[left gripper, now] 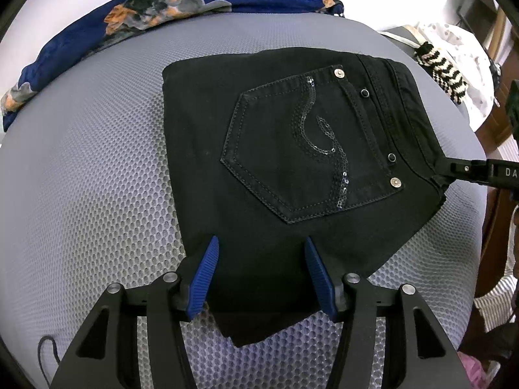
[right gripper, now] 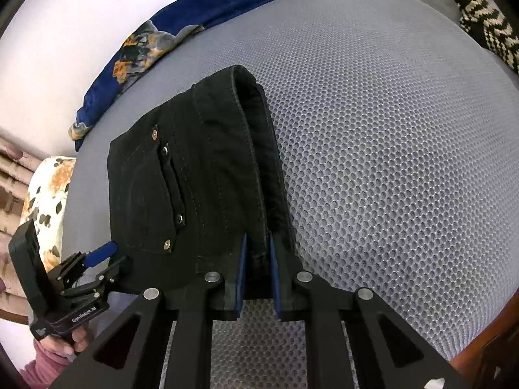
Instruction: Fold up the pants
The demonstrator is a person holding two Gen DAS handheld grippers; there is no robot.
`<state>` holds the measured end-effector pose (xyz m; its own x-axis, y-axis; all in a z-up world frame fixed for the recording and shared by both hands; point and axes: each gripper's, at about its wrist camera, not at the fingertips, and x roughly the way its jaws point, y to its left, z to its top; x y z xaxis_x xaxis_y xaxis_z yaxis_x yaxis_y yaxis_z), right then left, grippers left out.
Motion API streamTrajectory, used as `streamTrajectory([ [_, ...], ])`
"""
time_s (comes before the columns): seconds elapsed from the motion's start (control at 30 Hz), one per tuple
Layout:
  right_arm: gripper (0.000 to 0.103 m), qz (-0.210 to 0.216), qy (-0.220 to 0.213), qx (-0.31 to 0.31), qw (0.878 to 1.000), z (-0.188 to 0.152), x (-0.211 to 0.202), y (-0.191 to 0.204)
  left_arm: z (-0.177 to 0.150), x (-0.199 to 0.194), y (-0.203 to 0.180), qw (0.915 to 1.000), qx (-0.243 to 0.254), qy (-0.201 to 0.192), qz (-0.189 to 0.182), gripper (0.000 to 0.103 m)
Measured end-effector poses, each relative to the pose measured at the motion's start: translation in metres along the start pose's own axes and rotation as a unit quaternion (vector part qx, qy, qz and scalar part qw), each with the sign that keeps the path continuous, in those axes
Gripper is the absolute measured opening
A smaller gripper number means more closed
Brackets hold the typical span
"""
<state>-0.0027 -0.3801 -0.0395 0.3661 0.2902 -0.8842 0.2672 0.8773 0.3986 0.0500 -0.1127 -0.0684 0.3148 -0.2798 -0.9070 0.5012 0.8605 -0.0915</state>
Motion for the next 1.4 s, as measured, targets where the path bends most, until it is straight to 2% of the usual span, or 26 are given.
streamTrajectory([
  [0.27, 0.016, 0.005, 0.005, 0.004, 1.0, 0.004, -0.002, -0.002, -0.001, -0.001, -0.001, 0.9999, -0.002, -0.001, 0.012, 0.06],
  [0.4, 0.016, 0.004, 0.01, 0.005, 1.0, 0.008, -0.002, -0.003, 0.001, -0.005, 0.004, 0.9998, -0.018, -0.005, 0.002, 0.06],
  [0.5, 0.017, 0.001, 0.012, -0.002, 1.0, 0.012, -0.003, 0.0, 0.002, -0.013, 0.014, 0.9988, -0.042, -0.014, -0.021, 0.06],
  [0.53, 0.021, -0.001, 0.012, -0.003, 1.0, 0.012, -0.003, 0.0, 0.003, -0.015, 0.02, 0.9979, -0.055, -0.019, -0.03, 0.06],
  [0.57, 0.03, -0.005, 0.012, -0.004, 1.0, 0.013, -0.004, 0.0, 0.003, -0.018, 0.026, 0.9968, -0.067, -0.024, -0.037, 0.06],
  [0.63, 0.035, -0.013, 0.013, -0.009, 1.0, 0.016, -0.003, -0.001, 0.004, -0.022, 0.037, 0.9947, -0.085, -0.031, -0.048, 0.061],
  [0.73, 0.036, -0.01, 0.018, -0.015, 1.0, 0.017, -0.002, -0.002, 0.006, -0.024, 0.058, 0.9905, -0.116, -0.034, -0.067, 0.061],
  [0.83, 0.036, 0.011, 0.021, -0.015, 1.0, 0.021, -0.002, -0.007, 0.007, -0.022, 0.074, 0.9859, -0.144, -0.027, -0.081, 0.061],
  [0.9, 0.04, 0.032, 0.025, -0.013, 0.999, 0.025, -0.002, -0.011, 0.008, -0.018, 0.084, 0.9828, -0.158, -0.019, -0.095, 0.061],
  [0.97, 0.053, 0.052, 0.027, -0.01, 0.998, 0.028, 0.0, -0.015, 0.009, -0.013, 0.091, 0.9797, -0.17, -0.011, -0.105, 0.061],
  [1.0, 0.054, 0.059, 0.027, -0.008, 0.998, 0.03, 0.0, -0.017, 0.009, -0.011, 0.092, 0.9781, -0.175, -0.007, -0.113, 0.061],
  [1.4, 0.054, 0.123, 0.049, 0.012, 0.991, 0.052, 0.03, -0.036, 0.019, 0.012, 0.09, 0.9669, -0.191, 0.015, -0.169, 0.061],
])
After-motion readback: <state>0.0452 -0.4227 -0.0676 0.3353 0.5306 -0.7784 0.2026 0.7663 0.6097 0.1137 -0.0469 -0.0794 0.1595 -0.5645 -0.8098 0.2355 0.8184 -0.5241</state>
